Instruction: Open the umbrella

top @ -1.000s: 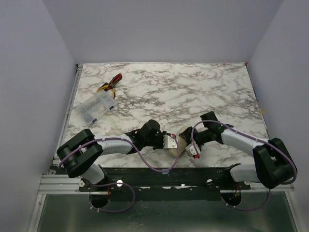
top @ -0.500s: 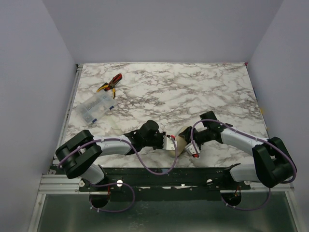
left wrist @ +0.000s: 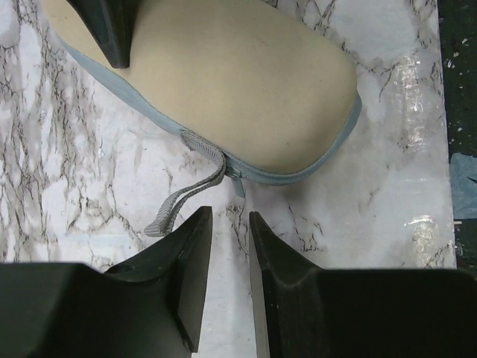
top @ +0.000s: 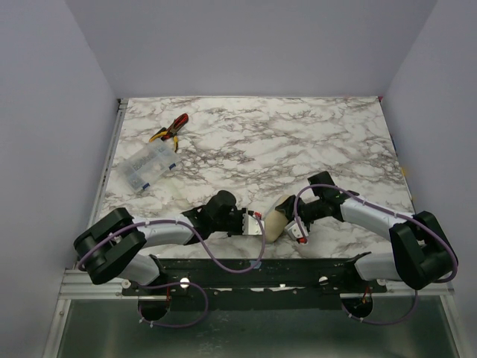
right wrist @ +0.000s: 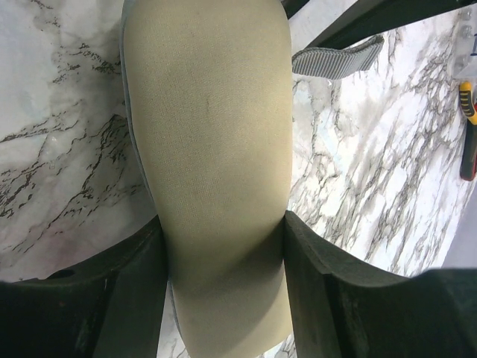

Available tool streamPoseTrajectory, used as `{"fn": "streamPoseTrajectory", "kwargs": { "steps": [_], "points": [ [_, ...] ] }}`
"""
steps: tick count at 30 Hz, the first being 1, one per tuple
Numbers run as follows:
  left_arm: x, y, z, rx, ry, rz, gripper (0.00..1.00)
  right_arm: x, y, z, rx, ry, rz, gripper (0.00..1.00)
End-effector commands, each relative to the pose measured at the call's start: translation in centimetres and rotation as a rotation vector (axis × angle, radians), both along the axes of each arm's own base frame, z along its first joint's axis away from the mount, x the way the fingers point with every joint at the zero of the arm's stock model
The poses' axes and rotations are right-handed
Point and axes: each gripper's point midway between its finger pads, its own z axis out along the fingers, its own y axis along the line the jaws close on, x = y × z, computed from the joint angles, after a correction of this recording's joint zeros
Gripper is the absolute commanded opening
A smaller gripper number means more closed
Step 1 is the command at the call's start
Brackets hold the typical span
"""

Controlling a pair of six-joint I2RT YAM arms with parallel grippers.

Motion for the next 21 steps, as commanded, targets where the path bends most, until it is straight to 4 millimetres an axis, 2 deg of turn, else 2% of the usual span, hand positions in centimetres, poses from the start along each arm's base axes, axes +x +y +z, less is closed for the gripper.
{"fn": "streamPoseTrajectory", "kwargs": {
  "steps": [1, 6, 18, 21],
  "points": [
    [-1.0, -0.2, 0.6, -0.027, 0.06, -0.012, 0.26, -1.0, -1.1, -1.6, -0.065, 0.079, -0.03, 0.33],
    [-1.2, 0.0, -0.2, -0.01, 0.066, -0.019, 0.24, -0.9, -1.0, -1.4, -0.062, 0.077, -0.032, 0.33],
    [0.4, -1.9, 0.2, -0.022, 0.035, 0.001, 0.29, -0.7, -0.9, -1.4, -0.06, 0.087, -0.039, 0.33],
    [0.3, -2.4, 0.5, -0.033, 0.03, -0.008, 0.29, -0.6, -0.9, -1.4, -0.058, 0.091, -0.044, 0.33]
  ]
}}
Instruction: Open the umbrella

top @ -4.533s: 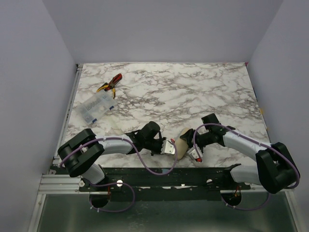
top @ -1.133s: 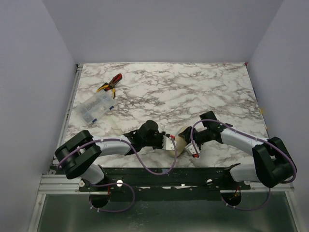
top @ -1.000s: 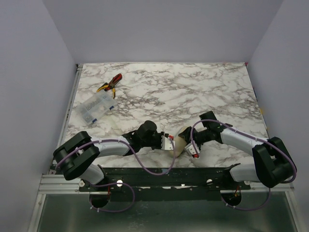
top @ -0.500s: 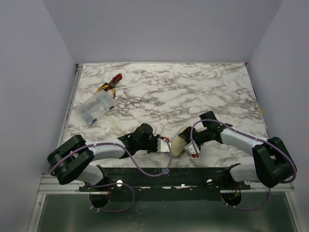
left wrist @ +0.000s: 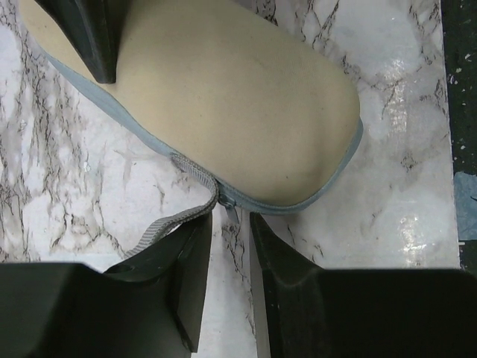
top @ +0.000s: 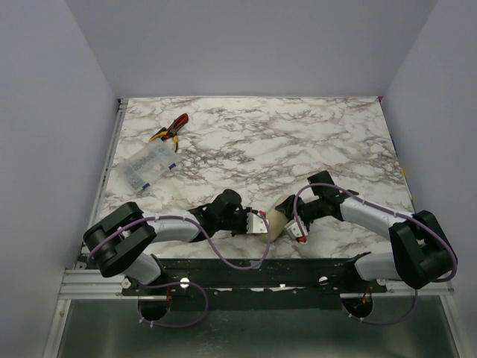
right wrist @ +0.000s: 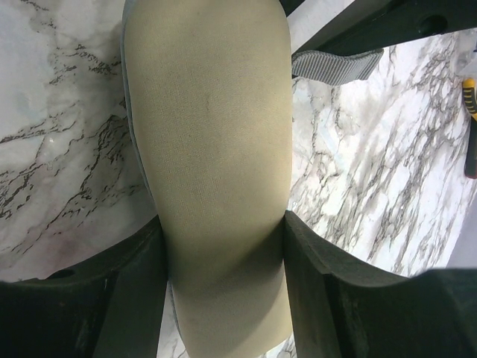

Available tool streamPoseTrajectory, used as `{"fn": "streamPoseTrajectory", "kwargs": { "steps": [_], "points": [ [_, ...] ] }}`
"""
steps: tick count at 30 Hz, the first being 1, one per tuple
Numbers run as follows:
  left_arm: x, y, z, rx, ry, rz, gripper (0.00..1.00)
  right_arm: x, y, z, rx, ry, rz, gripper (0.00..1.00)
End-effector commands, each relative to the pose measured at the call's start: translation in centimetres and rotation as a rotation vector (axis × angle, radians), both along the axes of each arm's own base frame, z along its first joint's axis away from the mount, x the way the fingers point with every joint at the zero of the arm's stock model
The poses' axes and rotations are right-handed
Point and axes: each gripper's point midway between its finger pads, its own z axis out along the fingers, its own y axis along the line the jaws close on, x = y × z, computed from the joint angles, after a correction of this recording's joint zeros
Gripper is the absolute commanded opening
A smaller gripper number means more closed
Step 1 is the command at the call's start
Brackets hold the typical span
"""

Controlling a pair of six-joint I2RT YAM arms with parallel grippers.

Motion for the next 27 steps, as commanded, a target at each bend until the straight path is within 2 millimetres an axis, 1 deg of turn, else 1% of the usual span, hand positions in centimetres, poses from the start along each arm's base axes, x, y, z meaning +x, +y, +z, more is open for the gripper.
{"fn": "streamPoseTrajectory", "kwargs": {
  "steps": [1, 2, 5, 7, 10, 11, 16, 19, 22, 25, 27],
  "points": [
    [0.3, -1.6, 1.4, -0.051, -0.021, -0.009, 0.29, -0.8, -0.9, -1.4, -0.056, 0.081, -0.036, 0.33],
    [0.2, -1.8, 1.5, -0.054, -0.021, -0.013, 0.28, -0.8, -0.9, -1.5, -0.056, 0.081, -0.035, 0.33],
    [0.3, -2.0, 1.8, -0.067, -0.03, -0.017, 0.23, -0.7, -0.9, -1.4, -0.055, 0.078, -0.034, 0.33],
    [0.3, -2.1, 1.8, -0.066, -0.029, -0.017, 0.17, -0.7, -0.9, -1.4, -0.055, 0.079, -0.036, 0.33],
    [0.2, -1.9, 1.7, -0.061, -0.029, -0.019, 0.03, -0.6, -0.9, -1.4, -0.056, 0.081, -0.038, 0.33],
    [0.1, -1.8, 1.7, -0.06, -0.029, -0.019, 0.0, -0.6, -0.9, -1.4, -0.057, 0.083, -0.041, 0.33],
    [-1.0, -0.8, 1.2, -0.049, -0.015, -0.036, 0.0, -0.3, -1.0, -1.3, -0.065, 0.104, -0.075, 0.32],
    [-1.7, 0.0, 0.8, -0.037, 0.005, -0.036, 0.0, 0.2, -1.2, -1.3, -0.08, 0.118, -0.112, 0.28],
    [-2.6, 0.7, 0.7, -0.03, 0.04, -0.042, 0.0, 1.0, -1.6, -1.5, -0.106, 0.149, -0.175, 0.21],
    [-3.6, 1.2, 0.6, -0.037, 0.07, -0.047, 0.0, 1.8, -1.7, -1.5, -0.11, 0.186, -0.245, 0.19],
    [-4.0, 1.3, 0.7, -0.045, 0.088, -0.042, 0.0, 1.9, -1.6, -1.3, -0.103, 0.213, -0.272, 0.18]
  ]
}}
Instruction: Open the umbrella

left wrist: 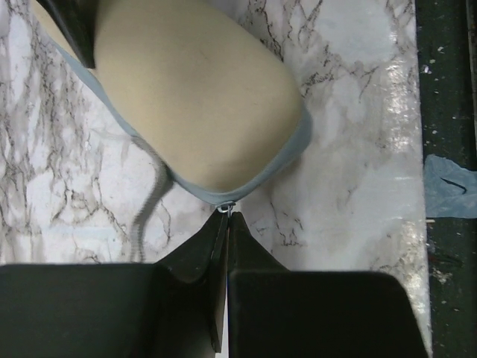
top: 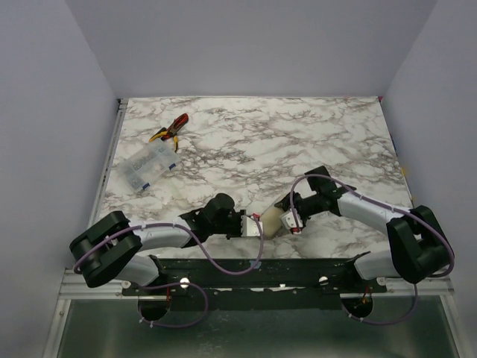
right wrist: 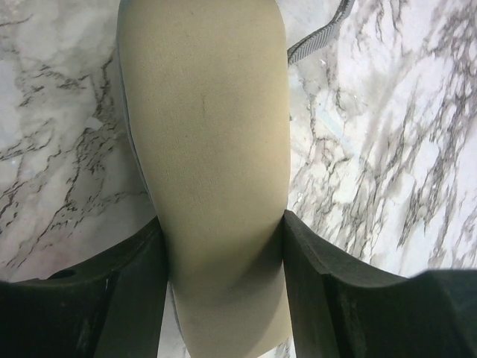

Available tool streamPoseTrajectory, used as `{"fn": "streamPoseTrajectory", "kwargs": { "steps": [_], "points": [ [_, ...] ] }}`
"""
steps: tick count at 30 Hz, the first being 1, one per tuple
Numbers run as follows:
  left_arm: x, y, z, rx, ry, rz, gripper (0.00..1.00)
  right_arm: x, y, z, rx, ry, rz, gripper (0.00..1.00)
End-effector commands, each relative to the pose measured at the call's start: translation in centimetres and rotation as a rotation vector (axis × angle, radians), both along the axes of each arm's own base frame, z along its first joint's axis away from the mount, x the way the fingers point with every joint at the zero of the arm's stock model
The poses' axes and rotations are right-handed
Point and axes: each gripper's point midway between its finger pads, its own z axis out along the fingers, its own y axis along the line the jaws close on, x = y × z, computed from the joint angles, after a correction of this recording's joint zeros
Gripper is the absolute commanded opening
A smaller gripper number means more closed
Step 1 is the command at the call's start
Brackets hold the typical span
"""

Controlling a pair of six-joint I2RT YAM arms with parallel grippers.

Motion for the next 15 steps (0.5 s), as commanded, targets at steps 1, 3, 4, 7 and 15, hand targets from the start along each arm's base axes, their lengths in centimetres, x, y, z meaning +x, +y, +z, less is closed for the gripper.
{"fn": "streamPoseTrajectory", "kwargs": {
  "steps": [1, 3, 4, 7, 15],
  "points": [
    [-3.0, 0.0, 0.1, -0.034, 0.11, -0.044, 0.0, 0.9, -1.5, -1.1, -0.078, 0.12, -0.173, 0.16],
    [-2.7, -0.6, 0.6, -0.042, 0.153, -0.011, 0.0, 0.9, -1.4, -0.8, -0.06, 0.156, -0.214, 0.1],
    [-2.5, -0.9, 0.6, -0.041, 0.174, 0.013, 0.0, 0.8, -1.4, -0.8, -0.055, 0.18, -0.244, 0.08],
    [-2.1, -1.7, 1.0, -0.071, 0.226, 0.063, 0.0, 1.3, -1.6, -0.5, -0.033, 0.234, -0.368, 0.01],
    [-0.6, -2.4, 2.1, -0.155, 0.339, 0.19, 0.0, 0.5, -1.8, 0.9, -0.007, 0.401, -0.529, 0.29]
  ]
}}
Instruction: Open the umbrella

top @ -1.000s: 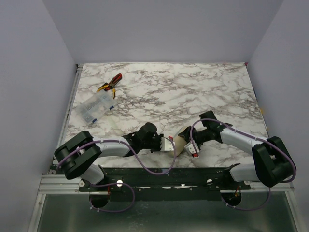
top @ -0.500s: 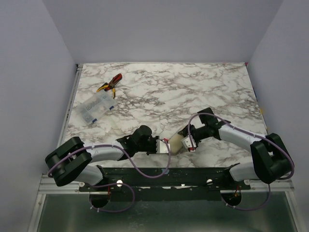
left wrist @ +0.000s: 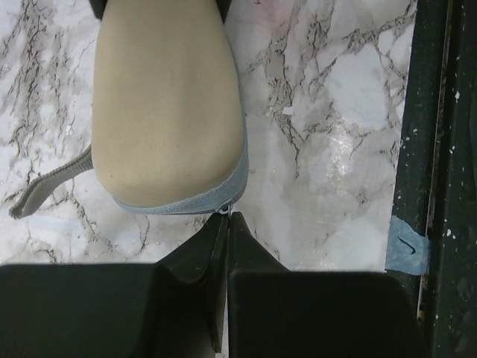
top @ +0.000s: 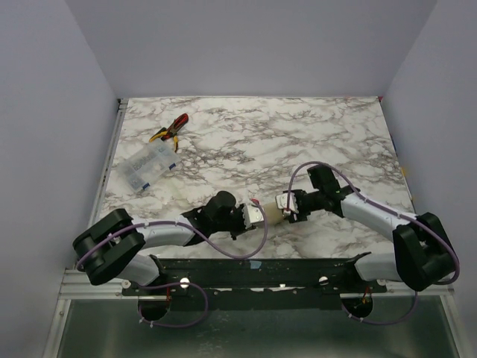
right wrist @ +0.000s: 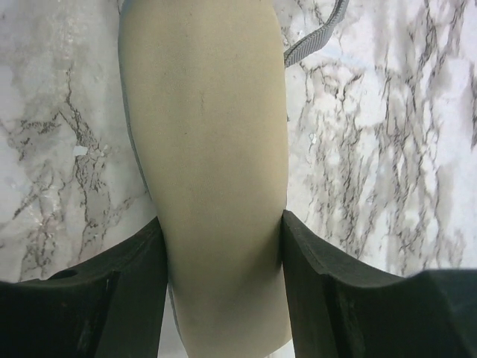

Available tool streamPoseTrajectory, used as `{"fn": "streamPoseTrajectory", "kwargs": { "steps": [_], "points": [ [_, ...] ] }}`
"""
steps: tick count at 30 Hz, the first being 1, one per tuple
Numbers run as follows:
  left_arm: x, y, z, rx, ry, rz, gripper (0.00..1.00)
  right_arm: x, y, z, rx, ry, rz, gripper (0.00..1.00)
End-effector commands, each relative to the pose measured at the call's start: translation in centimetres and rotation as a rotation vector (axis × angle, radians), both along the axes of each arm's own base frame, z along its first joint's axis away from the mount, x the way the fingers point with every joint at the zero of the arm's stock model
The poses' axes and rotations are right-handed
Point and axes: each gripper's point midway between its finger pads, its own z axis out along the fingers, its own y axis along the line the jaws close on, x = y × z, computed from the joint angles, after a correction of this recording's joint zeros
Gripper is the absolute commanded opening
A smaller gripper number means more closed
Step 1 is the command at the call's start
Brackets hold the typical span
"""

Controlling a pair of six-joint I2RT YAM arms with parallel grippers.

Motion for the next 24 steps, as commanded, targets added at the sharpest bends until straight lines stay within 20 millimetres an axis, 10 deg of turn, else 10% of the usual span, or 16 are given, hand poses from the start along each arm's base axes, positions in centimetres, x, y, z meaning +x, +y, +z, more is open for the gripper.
{"fn": "streamPoseTrajectory", "kwargs": {
  "steps": [1, 4, 9, 13, 24],
  "points": [
    [0.5, -1.3, 1.2, -0.073, 0.132, 0.061, 0.0, -0.9, -0.7, 0.4, -0.007, 0.193, -0.161, 0.4],
    [2.3, -1.1, 0.9, -0.067, 0.163, 0.112, 0.0, -2.2, -0.4, 1.4, -0.003, 0.303, -0.156, 0.68],
    [5.1, -0.3, 0.4, -0.053, 0.198, 0.177, 0.0, -2.2, -0.4, 3.1, -0.045, 0.485, -0.282, 0.87],
    [6.5, -0.2, 0.3, -0.043, 0.168, 0.171, 0.0, -0.7, 0.9, 5.3, -0.033, 0.632, -0.39, 0.89],
    [8.3, -0.7, 0.6, -0.033, 0.08, 0.148, 0.0, 1.7, 4.6, 2.0, -0.075, 1.122, -0.595, 0.86]
  ]
}}
